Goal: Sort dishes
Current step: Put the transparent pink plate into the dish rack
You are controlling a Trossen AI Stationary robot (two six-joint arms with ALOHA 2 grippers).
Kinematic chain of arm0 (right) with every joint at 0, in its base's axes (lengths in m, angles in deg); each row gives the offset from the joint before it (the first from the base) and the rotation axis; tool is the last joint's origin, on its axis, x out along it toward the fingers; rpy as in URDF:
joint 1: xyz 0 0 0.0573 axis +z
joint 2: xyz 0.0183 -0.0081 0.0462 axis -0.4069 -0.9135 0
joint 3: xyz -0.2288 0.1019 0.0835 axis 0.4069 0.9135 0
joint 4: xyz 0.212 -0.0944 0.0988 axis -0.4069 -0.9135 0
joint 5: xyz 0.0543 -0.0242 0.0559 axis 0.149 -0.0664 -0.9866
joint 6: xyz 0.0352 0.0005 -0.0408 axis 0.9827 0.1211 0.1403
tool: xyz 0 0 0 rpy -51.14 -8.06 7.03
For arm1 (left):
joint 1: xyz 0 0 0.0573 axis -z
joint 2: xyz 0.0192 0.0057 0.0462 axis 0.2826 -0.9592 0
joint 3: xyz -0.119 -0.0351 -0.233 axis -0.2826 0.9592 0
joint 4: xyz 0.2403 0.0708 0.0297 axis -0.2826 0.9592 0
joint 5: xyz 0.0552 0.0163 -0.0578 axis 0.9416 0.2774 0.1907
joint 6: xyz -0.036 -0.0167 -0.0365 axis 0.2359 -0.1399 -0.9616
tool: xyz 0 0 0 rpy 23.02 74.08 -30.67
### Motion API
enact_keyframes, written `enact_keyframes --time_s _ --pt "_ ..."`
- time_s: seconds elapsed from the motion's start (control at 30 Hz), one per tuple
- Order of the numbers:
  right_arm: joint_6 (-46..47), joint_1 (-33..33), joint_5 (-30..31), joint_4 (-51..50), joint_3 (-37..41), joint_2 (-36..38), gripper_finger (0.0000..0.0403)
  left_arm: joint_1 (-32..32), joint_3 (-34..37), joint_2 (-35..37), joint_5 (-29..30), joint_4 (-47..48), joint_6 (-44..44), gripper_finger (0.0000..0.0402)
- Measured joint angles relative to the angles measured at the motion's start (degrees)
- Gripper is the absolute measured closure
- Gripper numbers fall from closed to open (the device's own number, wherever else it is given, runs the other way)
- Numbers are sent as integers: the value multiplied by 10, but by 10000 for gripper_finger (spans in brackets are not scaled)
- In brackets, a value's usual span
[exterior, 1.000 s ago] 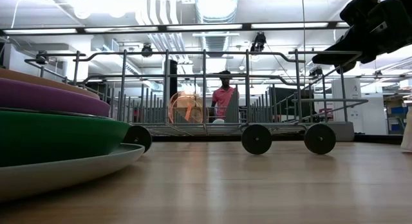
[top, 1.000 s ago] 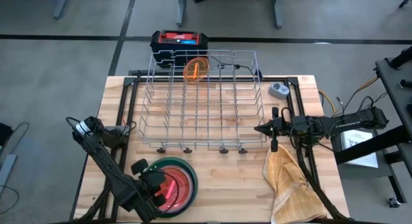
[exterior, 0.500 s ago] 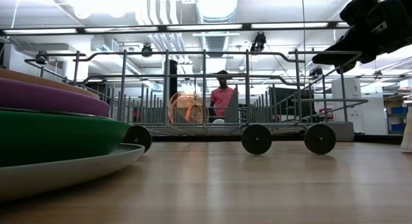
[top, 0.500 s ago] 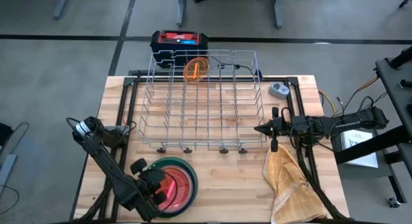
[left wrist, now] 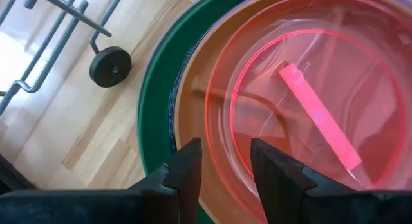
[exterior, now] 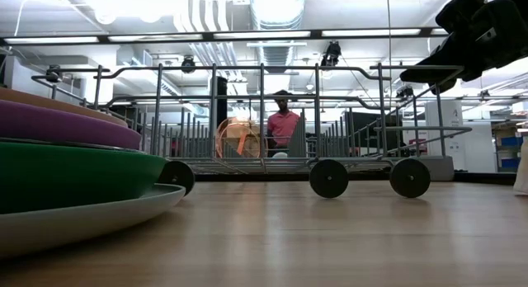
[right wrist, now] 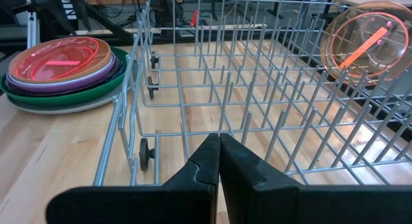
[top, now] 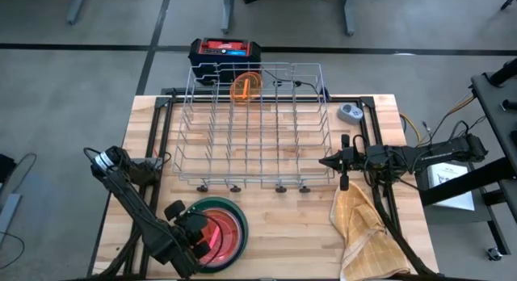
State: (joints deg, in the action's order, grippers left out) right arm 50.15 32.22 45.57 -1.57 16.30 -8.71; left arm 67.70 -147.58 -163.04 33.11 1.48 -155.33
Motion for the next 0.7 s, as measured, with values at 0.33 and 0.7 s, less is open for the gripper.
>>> enact_keyframes --time_s 0.33,0.7 --pt "0 0 0 0 0 0 400 0 30 0 0 -13 -14 278" --pt "1 0 0 0 0 0 400 0 49 0 -22 -41 -9 282"
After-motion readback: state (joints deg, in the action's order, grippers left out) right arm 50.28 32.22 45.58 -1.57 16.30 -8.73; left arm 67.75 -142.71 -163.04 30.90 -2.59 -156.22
